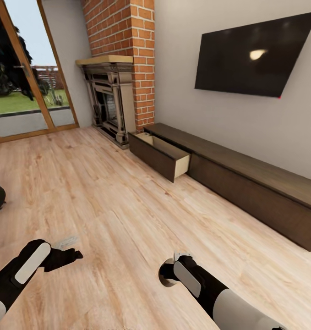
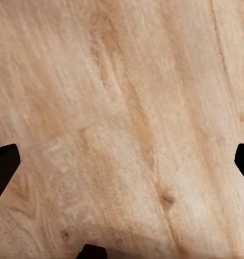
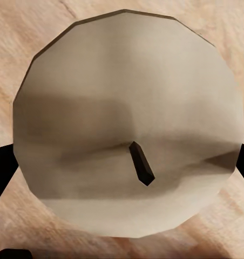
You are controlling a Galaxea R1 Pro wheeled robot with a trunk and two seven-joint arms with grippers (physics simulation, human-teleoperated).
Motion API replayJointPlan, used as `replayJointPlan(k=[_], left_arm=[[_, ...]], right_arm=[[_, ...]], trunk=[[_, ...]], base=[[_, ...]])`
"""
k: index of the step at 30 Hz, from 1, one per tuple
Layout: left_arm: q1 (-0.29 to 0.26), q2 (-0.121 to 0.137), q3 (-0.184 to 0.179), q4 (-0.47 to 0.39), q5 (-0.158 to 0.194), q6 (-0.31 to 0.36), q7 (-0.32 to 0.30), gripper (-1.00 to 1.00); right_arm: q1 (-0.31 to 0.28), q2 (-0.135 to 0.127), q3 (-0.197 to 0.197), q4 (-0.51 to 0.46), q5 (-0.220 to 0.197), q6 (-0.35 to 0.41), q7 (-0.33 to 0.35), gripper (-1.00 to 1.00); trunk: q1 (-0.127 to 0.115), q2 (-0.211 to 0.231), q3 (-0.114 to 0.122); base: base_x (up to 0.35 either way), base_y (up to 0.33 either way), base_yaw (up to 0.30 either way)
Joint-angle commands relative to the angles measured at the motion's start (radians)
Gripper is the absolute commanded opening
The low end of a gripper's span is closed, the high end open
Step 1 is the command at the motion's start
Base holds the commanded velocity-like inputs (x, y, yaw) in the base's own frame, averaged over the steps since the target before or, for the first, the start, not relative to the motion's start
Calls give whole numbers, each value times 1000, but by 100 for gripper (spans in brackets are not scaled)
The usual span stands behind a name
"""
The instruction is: Place each of the two pumpkins and all three candles from the living room inside a cabinet in the living room (use any cabinet), then make sure every cabinet is closed, and position the cauldron so it is next to a table in the living room.
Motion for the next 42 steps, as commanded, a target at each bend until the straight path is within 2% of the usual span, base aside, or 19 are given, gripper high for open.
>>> replayJointPlan(k=[1,42], left_arm=[[-1,1,-4,-1,10,1,10,100],[-1,-3,-8,-1,10,-1,10,100]], right_arm=[[-1,-1,4,-2,-8,0,-9,-100],[-1,-2,3,-2,-8,0,-9,-100]], trunk=[[0,0,-1],[0,0,-1]], base=[[0,0,283],[13,0,283]])
